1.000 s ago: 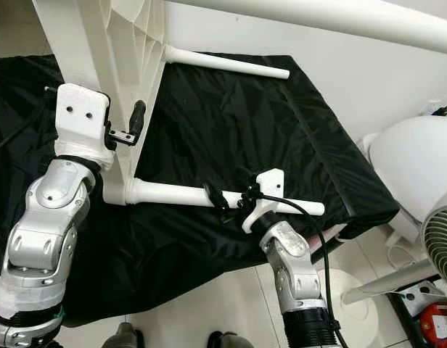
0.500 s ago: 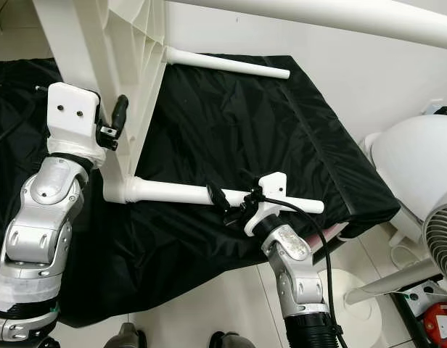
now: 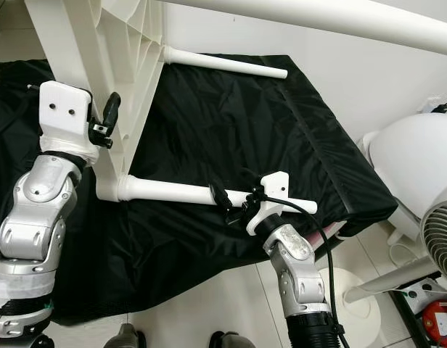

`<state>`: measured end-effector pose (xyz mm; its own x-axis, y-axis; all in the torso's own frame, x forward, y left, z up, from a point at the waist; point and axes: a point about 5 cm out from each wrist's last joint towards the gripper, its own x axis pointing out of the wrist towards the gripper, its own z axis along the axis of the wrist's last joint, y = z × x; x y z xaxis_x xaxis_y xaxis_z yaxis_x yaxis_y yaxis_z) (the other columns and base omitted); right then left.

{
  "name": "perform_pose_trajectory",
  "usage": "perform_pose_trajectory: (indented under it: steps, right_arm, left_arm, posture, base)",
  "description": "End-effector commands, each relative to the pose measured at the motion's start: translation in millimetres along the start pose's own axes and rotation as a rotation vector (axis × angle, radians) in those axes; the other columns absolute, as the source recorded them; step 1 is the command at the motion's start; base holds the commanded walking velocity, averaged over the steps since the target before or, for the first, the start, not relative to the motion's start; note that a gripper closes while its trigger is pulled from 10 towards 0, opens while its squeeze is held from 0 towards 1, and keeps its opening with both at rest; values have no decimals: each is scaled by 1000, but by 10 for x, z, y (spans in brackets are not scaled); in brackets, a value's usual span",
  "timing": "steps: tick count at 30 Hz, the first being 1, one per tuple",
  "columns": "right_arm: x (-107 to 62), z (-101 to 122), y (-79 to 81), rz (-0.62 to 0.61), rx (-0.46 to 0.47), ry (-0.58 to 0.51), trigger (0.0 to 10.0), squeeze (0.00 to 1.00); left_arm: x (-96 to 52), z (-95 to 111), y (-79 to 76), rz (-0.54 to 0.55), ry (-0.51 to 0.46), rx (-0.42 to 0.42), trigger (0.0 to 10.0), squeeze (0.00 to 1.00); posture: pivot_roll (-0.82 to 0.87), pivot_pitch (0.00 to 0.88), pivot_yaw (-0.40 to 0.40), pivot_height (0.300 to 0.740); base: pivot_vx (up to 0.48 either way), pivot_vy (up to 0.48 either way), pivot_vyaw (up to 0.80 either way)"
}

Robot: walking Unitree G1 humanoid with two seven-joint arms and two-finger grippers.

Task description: Building children table

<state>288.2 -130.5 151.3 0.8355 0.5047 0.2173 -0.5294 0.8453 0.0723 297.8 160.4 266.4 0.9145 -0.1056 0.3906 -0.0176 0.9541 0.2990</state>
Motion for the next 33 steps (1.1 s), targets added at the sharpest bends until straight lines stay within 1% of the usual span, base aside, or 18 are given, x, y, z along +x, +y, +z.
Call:
perform_pose_trajectory:
  steps: [1, 2, 4, 7, 8, 9, 11, 13, 17, 21, 22, 23, 24, 26, 30, 31, 32, 33]
  right_arm:
    - [-25, -22, -55, -18, -2, 16, 10000, 0]
    - [-25, -22, -55, -18, -2, 16, 10000, 0]
    - [-36, -19, -116, -28, -3, 23, 10000, 0]
    - [-40, -16, -139, -30, -5, 25, 10000, 0]
    - [-42, -14, -174, -30, -13, 32, 10000, 0]
    - [-42, -14, -174, -30, -13, 32, 10000, 0]
    - [-31, -3, -226, -27, -22, 39, 10000, 0]
    - [-24, 5, -242, -25, -23, 40, 10000, 0]
    - [-15, 7, -250, -22, -25, 42, 10000, 0]
    - [20, 10, -293, 2, -35, 57, 10000, 0]
    - [20, 10, -293, 2, -35, 57, 10000, 0]
    - [31, 11, -305, 7, -37, 60, 10000, 0]
    - [31, 11, -305, 7, -37, 60, 10000, 0]
    - [51, 19, -327, 15, -40, 64, 10000, 0]
    - [62, 25, -341, 20, -45, 67, 10000, 0]
    - [83, 19, -352, 29, -46, 73, 10000, 0]
    - [83, 19, -352, 29, -46, 73, 10000, 0]
    - [99, 14, -352, 38, -46, 77, 10000, 0]
  left_arm:
    - [-111, -126, 262, 147, 49, 101, 0, 0]
    - [-111, -126, 262, 147, 49, 101, 0, 0]
    - [-185, -151, 383, 198, 69, 113, 0, 0]
    - [-215, -159, 432, 217, 77, 116, 0, 0]
    - [-269, -166, 508, 237, 87, 143, 0, 0]
    - [-269, -166, 508, 237, 87, 143, 0, 0]
    - [-365, -172, 644, 294, 105, 171, 0, 0]
    - [-405, -172, 700, 318, 112, 185, 0, 0]
    - [-448, -169, 748, 335, 118, 198, 0, 0]
    - [-635, -161, 996, 414, 152, 270, 0, 0]
    - [-635, -161, 996, 414, 152, 270, 0, 0]
    - [-697, -161, 1067, 430, 165, 301, 0, 0]
    - [-697, -161, 1067, 430, 165, 301, 0, 0]
    - [-822, -164, 1195, 472, 195, 322, 0, 0]
    - [-893, -156, 1249, 487, 209, 353, 0, 0]
    - [-959, -157, 1278, 499, 220, 368, 0, 0]
    - [-959, -157, 1278, 499, 220, 368, 0, 0]
    - [-1002, -156, 1290, 510, 227, 373, 0, 0]
  posture:
    - [77, 128, -39, 740]
    - [77, 128, -39, 740]
    - [98, 136, -60, 740]
    - [98, 136, -60, 740]
    - [110, 142, -71, 740]
    - [110, 142, -71, 740]
    - [126, 148, -90, 740]
    - [126, 148, -90, 740]
    - [133, 153, -99, 740]
    - [161, 173, -132, 740]
    - [161, 173, -132, 740]
    - [164, 177, -136, 740]
    - [164, 177, -136, 740]
    - [168, 182, -142, 740]
    - [171, 186, -147, 740]
    - [177, 193, -154, 740]
    - [177, 193, -154, 740]
    - [179, 198, -156, 740]
  base:
    - [0, 0, 0]
    - [0, 0, 0]
    - [0, 0, 0]
    - [0, 0, 0]
    - [0, 0, 0]
    - [0, 0, 0]
    - [0, 0, 0]
    - [0, 0, 0]
    - [0, 0, 0]
    - [0, 0, 0]
    - [0, 0, 0]
    - [0, 0, 0]
    - [0, 0, 0]
    - [0, 0, 0]
    - [0, 0, 0]
    - [0, 0, 0]
    - [0, 0, 0]
    - [0, 0, 0]
